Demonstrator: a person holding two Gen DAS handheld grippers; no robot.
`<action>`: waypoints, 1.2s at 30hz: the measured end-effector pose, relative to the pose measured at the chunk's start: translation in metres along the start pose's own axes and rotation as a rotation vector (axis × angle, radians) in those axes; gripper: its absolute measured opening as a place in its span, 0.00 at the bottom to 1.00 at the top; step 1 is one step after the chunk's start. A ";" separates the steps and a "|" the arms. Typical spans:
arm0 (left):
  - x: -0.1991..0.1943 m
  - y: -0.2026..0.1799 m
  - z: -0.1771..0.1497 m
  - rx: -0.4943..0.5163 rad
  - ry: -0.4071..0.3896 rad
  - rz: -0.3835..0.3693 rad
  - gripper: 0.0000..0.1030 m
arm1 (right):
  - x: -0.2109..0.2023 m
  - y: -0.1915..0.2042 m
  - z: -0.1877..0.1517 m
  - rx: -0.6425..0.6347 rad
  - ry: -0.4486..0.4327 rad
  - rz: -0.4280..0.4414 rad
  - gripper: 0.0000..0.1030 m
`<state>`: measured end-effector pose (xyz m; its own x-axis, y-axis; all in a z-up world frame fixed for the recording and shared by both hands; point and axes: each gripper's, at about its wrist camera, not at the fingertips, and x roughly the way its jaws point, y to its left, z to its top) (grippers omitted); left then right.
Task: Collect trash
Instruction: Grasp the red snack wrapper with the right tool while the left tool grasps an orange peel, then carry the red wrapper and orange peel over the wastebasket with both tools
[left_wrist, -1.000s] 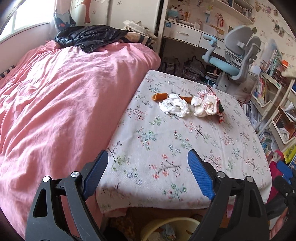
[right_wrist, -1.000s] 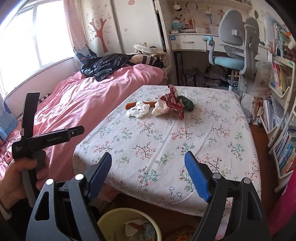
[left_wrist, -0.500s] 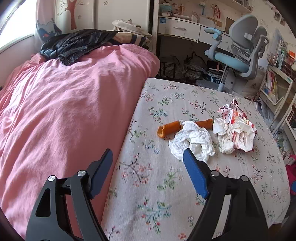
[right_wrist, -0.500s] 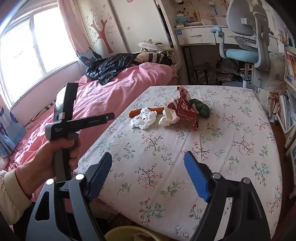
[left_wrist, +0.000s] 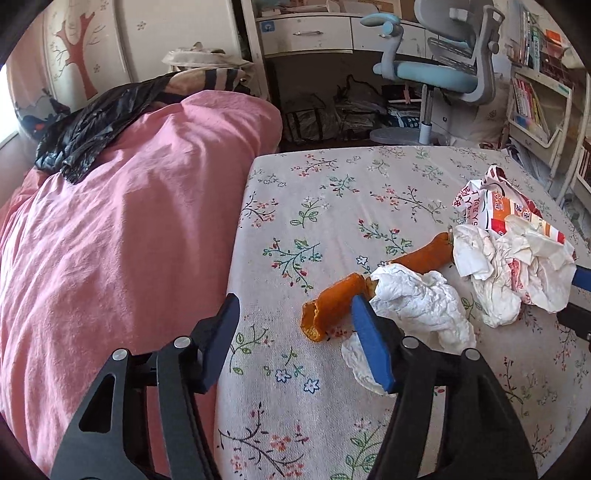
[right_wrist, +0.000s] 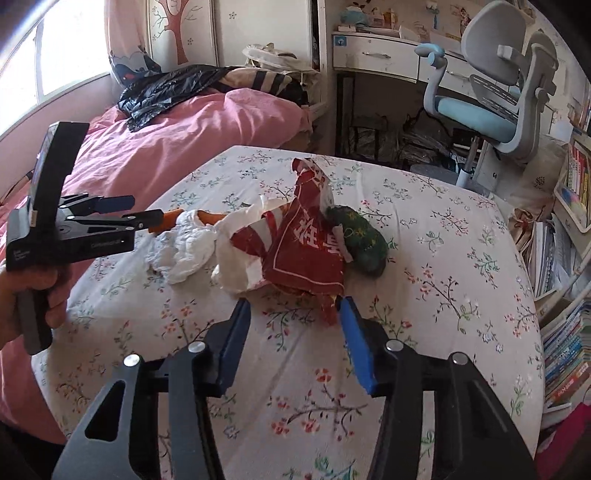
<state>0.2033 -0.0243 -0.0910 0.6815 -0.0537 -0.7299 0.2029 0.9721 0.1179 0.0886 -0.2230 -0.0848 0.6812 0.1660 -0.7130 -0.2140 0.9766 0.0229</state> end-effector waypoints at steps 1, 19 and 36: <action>0.003 0.001 0.001 0.000 0.002 -0.009 0.58 | 0.004 0.000 0.001 -0.006 0.002 -0.004 0.40; 0.006 0.009 0.009 -0.072 0.051 -0.099 0.16 | -0.027 -0.029 0.016 0.165 -0.099 0.206 0.05; -0.110 0.001 -0.042 -0.209 -0.034 -0.203 0.16 | -0.143 -0.060 -0.022 0.388 -0.288 0.285 0.04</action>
<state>0.0988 -0.0076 -0.0387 0.6655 -0.2559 -0.7011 0.1903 0.9665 -0.1722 -0.0117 -0.3089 0.0002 0.8097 0.4080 -0.4218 -0.1814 0.8575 0.4814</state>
